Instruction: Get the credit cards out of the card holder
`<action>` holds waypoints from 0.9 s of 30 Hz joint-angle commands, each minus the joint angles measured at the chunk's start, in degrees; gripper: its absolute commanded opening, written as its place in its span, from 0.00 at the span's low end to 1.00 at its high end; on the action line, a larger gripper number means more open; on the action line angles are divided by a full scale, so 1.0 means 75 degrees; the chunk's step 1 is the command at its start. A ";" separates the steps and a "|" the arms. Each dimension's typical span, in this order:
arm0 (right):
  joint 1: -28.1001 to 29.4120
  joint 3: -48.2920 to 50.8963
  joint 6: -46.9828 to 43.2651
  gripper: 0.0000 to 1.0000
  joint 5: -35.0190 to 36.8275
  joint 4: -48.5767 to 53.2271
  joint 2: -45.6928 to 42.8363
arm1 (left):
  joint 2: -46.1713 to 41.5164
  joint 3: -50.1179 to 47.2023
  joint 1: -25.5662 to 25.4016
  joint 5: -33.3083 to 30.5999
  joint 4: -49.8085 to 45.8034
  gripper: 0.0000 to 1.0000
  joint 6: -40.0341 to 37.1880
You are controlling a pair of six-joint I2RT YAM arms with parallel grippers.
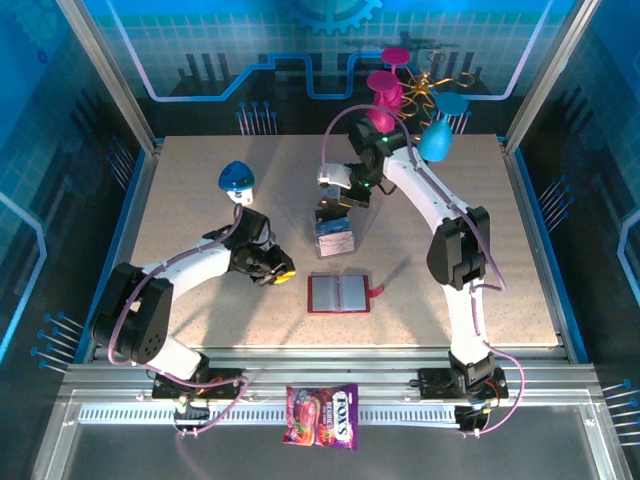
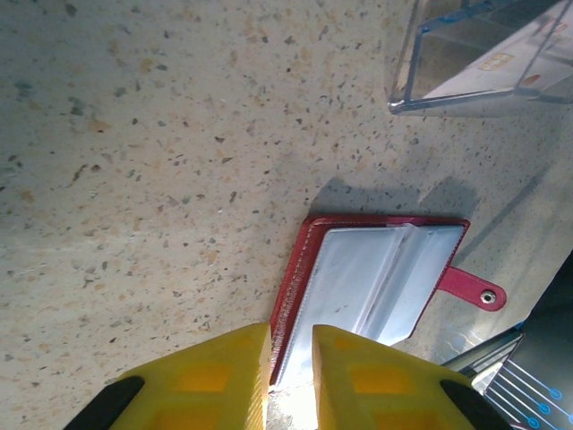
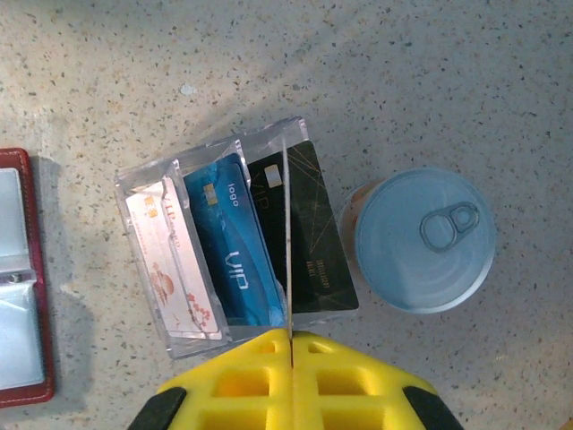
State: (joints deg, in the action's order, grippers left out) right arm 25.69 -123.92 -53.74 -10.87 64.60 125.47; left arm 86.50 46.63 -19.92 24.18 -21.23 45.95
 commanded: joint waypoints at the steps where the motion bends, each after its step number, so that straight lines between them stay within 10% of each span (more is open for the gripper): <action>1: -0.0016 -0.0604 -0.0462 0.00 0.0001 0.0620 0.0461 | -0.0242 -0.0135 0.0090 -0.0072 -0.0245 0.20 -0.0114; 18: 0.0044 -0.1202 -0.1056 0.01 -0.0097 0.0861 0.1516 | -0.0433 -0.0280 0.0231 -0.0119 -0.0426 0.21 -0.0103; 27: 0.0055 -0.0702 -0.0505 0.29 0.0631 -0.0539 0.1137 | -0.0416 -0.0289 0.0244 -0.0119 -0.0419 0.21 -0.0104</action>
State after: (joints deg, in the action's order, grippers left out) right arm 25.82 -130.82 -59.02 -8.54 64.82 135.90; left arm 84.66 45.15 -18.90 23.75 -22.70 45.98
